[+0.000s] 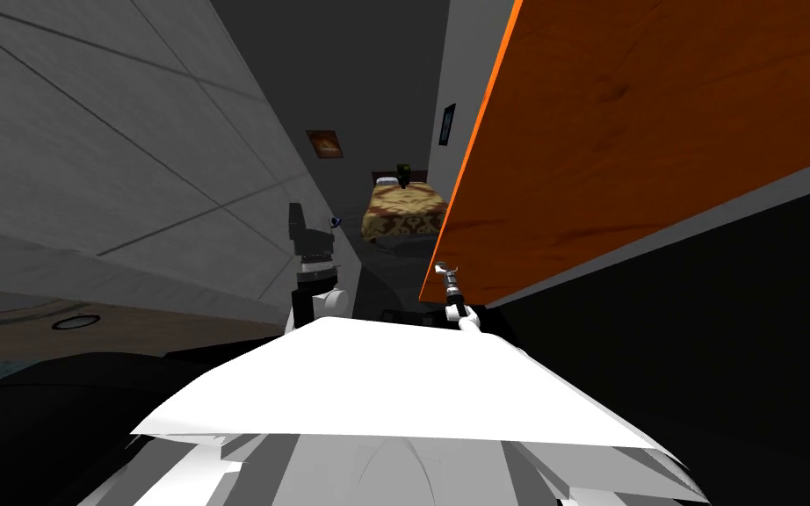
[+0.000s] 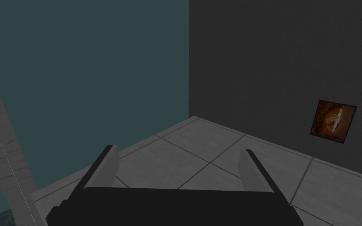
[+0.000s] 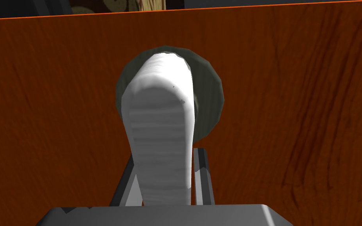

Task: Push the door open

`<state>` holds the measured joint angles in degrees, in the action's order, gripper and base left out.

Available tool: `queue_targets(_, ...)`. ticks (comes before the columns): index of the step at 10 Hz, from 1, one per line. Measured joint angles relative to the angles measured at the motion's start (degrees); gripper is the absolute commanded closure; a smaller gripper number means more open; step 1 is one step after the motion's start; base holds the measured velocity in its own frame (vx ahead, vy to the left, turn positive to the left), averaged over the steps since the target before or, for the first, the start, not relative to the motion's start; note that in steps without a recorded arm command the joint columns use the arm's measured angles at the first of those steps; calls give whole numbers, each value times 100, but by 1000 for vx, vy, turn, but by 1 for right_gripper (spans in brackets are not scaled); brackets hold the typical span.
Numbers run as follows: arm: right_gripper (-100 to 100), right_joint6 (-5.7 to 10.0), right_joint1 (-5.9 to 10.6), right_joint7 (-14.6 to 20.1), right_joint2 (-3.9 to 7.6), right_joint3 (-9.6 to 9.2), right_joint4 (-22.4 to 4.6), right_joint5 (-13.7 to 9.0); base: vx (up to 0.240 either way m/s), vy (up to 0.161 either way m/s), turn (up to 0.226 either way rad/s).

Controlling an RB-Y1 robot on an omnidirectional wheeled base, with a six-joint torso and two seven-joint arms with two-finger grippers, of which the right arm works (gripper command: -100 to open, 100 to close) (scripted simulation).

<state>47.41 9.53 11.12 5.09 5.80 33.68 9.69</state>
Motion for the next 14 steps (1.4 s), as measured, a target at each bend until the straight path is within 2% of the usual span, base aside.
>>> queue_targets(2, 100, -19, 23, -51, 36, 134, -40, -90, 212, 106, -63)
queue_targets(3, 100, 116, 189, -121, 53, 247, -345, -162, 135, 73, -43)
queue_targets(4, 100, 216, 284, -171, 76, 312, -495, -203, 52, 18, 9)
queue_targets(5, 100, 198, 258, -172, 84, 321, -429, -207, 4, -9, 17)
queue_targets(6, 100, 102, 153, -153, 69, 299, -221, -192, 94, 69, -74)
queue_targets(7, 100, -58, 21, -150, 52, 332, 14, -215, 163, 123, -104)
queue_targets(9, 100, 19, 12, -240, 62, 476, -141, -307, 162, 101, -67)
queue_targets(10, 100, -82, -100, -245, 61, 509, 64, -327, 103, 50, -12)
queue_targets(11, 100, -121, -76, -252, 75, 541, 87, -347, 42, 3, 16)
queue_targets(12, 100, -63, 25, -263, 102, 567, -36, -365, 135, 63, -48)
queue_targets(13, 100, -52, 45, -307, 84, 631, -80, -407, 158, 115, -76)
queue_targets(14, 100, -116, -33, -355, 61, 685, 42, -437, 108, 64, -45)
